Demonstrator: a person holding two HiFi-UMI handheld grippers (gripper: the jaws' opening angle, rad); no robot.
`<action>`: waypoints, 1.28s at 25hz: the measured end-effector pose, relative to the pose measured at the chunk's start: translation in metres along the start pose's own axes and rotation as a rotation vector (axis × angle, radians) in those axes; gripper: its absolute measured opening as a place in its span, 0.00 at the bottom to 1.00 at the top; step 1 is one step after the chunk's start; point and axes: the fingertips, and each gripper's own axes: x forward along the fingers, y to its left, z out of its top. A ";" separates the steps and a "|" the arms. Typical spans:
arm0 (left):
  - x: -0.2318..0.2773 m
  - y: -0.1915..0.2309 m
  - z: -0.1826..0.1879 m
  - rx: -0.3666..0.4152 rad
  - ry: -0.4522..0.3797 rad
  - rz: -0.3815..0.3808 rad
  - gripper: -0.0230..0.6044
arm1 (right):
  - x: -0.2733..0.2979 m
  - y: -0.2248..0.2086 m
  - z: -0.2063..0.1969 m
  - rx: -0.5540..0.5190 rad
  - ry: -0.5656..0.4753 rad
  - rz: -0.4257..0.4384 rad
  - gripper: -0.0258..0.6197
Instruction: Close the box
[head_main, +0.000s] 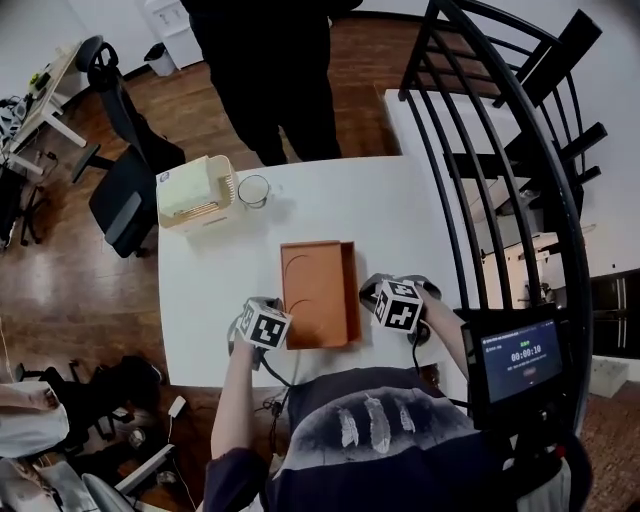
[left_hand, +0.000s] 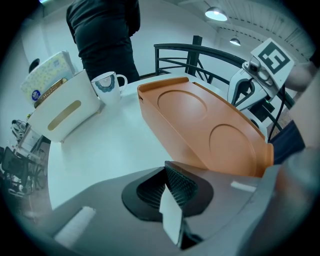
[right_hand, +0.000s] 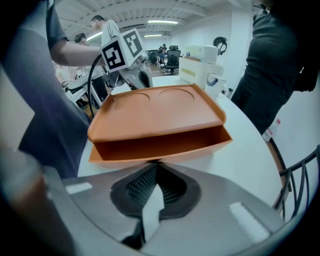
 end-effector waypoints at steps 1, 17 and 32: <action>0.000 0.000 0.000 0.000 -0.001 0.001 0.06 | 0.001 0.000 0.001 -0.003 -0.002 0.000 0.04; -0.002 -0.006 0.003 0.024 0.009 0.005 0.06 | -0.001 0.003 0.006 -0.024 -0.017 0.002 0.05; -0.003 -0.009 0.007 0.030 -0.001 0.000 0.06 | 0.000 0.007 0.017 -0.049 -0.033 0.002 0.04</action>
